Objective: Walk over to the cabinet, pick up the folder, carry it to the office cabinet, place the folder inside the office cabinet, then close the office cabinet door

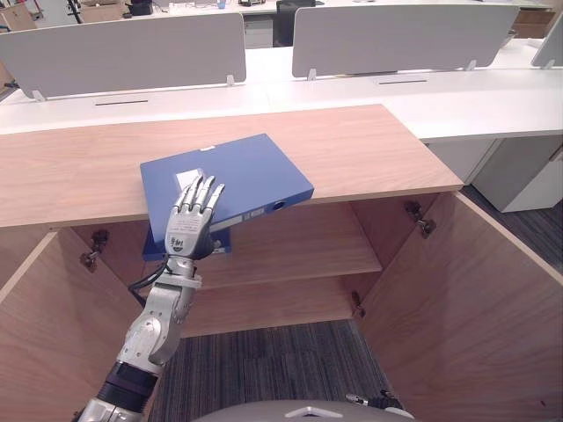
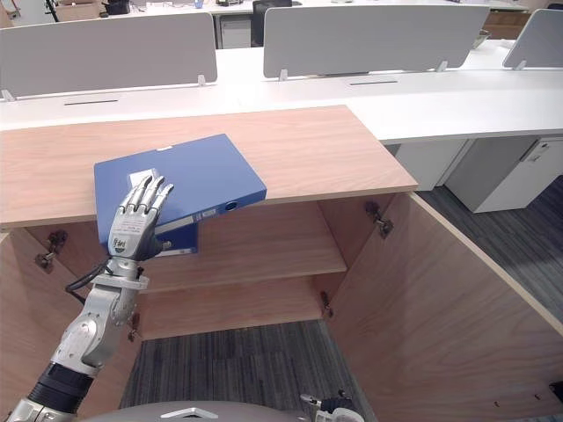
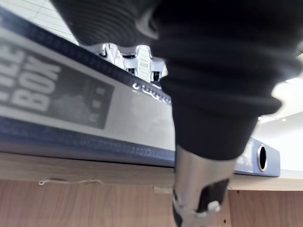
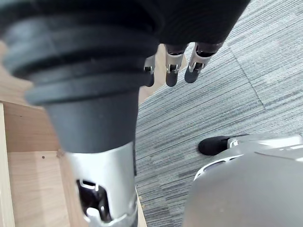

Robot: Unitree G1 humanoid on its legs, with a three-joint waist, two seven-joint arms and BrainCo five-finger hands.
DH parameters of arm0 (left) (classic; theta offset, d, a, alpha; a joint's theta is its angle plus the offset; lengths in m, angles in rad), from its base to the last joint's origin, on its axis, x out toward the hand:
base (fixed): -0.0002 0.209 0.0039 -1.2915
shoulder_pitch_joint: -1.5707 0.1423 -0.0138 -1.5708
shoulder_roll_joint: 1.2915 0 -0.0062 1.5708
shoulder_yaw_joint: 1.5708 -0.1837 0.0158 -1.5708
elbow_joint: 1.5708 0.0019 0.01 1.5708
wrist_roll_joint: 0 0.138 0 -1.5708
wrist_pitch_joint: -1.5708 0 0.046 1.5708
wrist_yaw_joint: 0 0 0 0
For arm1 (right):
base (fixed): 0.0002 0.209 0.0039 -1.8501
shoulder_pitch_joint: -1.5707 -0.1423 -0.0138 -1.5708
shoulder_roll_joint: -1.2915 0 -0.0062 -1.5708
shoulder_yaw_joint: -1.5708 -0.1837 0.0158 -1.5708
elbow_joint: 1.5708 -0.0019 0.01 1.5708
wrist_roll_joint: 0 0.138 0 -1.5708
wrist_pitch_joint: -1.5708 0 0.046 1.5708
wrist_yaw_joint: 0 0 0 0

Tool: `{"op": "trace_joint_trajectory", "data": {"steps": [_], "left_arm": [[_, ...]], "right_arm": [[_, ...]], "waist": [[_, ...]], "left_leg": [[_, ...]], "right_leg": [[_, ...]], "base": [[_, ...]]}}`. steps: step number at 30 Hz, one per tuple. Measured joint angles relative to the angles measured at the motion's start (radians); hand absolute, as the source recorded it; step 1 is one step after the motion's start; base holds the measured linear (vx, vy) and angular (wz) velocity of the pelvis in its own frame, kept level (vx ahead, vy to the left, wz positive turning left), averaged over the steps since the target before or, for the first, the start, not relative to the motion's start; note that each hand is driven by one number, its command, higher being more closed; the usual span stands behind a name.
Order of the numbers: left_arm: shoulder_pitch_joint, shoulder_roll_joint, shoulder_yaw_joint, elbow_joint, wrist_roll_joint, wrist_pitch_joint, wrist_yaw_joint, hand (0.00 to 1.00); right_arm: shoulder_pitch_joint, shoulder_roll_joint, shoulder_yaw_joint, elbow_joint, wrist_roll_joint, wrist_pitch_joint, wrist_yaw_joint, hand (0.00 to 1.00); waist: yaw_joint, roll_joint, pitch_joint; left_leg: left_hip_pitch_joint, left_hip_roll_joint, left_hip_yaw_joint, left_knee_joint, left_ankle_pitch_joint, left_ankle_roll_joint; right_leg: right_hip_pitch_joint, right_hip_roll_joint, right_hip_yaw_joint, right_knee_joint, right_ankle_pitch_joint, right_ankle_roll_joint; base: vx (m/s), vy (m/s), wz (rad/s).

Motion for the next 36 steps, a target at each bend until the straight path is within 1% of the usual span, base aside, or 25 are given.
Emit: {"op": "trace_joint_trajectory", "data": {"steps": [1, 7, 15, 20, 24, 27, 29, 30, 34, 36], "left_arm": [[0.0, 0.0, 0.001, 0.002, 0.01, 0.002, 0.0, 1.0], [-0.008, 0.0, 0.044, 0.039, 0.011, 0.021, 0.0, 1.0], [-0.014, 0.0, 0.11, 0.022, 0.014, 0.021, 0.018, 1.0], [-0.013, -0.002, 0.123, 0.015, 0.012, 0.021, 0.022, 1.0], [0.011, -0.033, 0.127, -0.048, 0.008, 0.016, 0.021, 1.0], [0.04, -0.041, 0.106, -0.105, -0.015, -0.015, 0.024, 1.0], [0.05, -0.042, 0.072, -0.144, -0.056, -0.052, 0.039, 1.0], [0.05, -0.045, 0.064, -0.151, -0.07, -0.062, 0.042, 1.0], [0.074, -0.1, 0.008, -0.248, -0.195, -0.111, 0.046, 1.0], [0.09, -0.133, -0.032, -0.305, -0.292, -0.152, 0.058, 1.0]], "right_arm": [[0.001, 0.0, 0.0, 0.0, 0.0, 0.0, 0.001, 0.0], [0.002, 0.0, -0.004, -0.001, 0.0, 0.0, 0.005, 0.0], [0.004, 0.002, -0.02, -0.001, 0.001, 0.0, 0.024, 0.0], [0.004, 0.002, -0.02, -0.002, 0.002, 0.0, 0.024, 0.0], [0.005, 0.002, -0.017, -0.003, 0.002, 0.0, 0.024, 0.0], [0.006, 0.001, -0.007, -0.003, 0.002, -0.001, 0.023, 0.0], [0.006, -0.001, 0.005, -0.004, 0.003, -0.004, 0.022, 0.0], [0.005, -0.001, 0.009, -0.005, 0.004, -0.004, 0.021, 0.0], [0.006, -0.007, 0.043, -0.01, 0.018, -0.01, 0.012, 0.0], [0.006, -0.008, 0.053, -0.022, 0.018, -0.012, -0.015, 0.0]], "waist": [[0.0, 0.0, 0.0], [-0.005, 0.001, -0.001], [-0.003, 0.002, -0.002], [-0.003, 0.002, -0.002], [-0.002, 0.001, -0.002], [-0.003, -0.002, -0.005], [0.0, -0.002, -0.006], [0.001, -0.002, -0.006], [0.0, -0.002, -0.015], [0.003, 0.002, -0.018]], "left_leg": [[0.0, 0.0, 0.001, 0.0, 0.0, 0.0], [-0.003, 0.0, 0.001, 0.0, -0.001, -0.001], [-0.006, 0.0, 0.0, 0.0, -0.002, -0.002], [-0.006, 0.0, 0.0, -0.001, -0.003, -0.002], [-0.007, 0.0, 0.0, 0.0, -0.005, -0.002], [-0.015, 0.0, -0.002, 0.0, -0.005, -0.002], [-0.016, -0.001, -0.002, 0.0, -0.005, -0.002], [-0.016, -0.001, -0.002, 0.0, -0.005, -0.002], [-0.023, 0.0, 0.006, 0.001, -0.006, -0.004], [-0.027, 0.002, 0.014, 0.005, -0.007, -0.005]], "right_leg": [[0.0, 0.0, 0.0, -0.001, 0.0, 0.0], [-0.001, 0.0, 0.0, -0.006, 0.001, 0.001], [0.0, 0.0, -0.001, -0.01, 0.003, 0.004], [0.0, 0.0, -0.001, -0.01, 0.004, 0.005], [-0.001, 0.0, -0.001, -0.012, 0.003, 0.005], [-0.007, 0.0, -0.004, -0.014, 0.007, 0.01], [-0.007, 0.0, -0.004, -0.015, 0.008, 0.011], [-0.007, 0.0, -0.004, -0.015, 0.008, 0.011], [-0.022, -0.001, 0.009, -0.006, 0.008, 0.012], [-0.04, -0.001, 0.027, 0.009, 0.008, 0.013]], "base": [[0.0, 0.0, 0.0], [0.0, 0.0, 0.0], [0.0, 0.0, 0.0], [0.0, 0.0, 0.0], [0.0, 0.0, 0.0], [0.0, 0.0, 0.0], [0.0, 0.0, 0.0], [0.0, 0.0, 0.0], [0.0, -0.001, -0.08], [-0.01, -0.004, -0.17]]}}
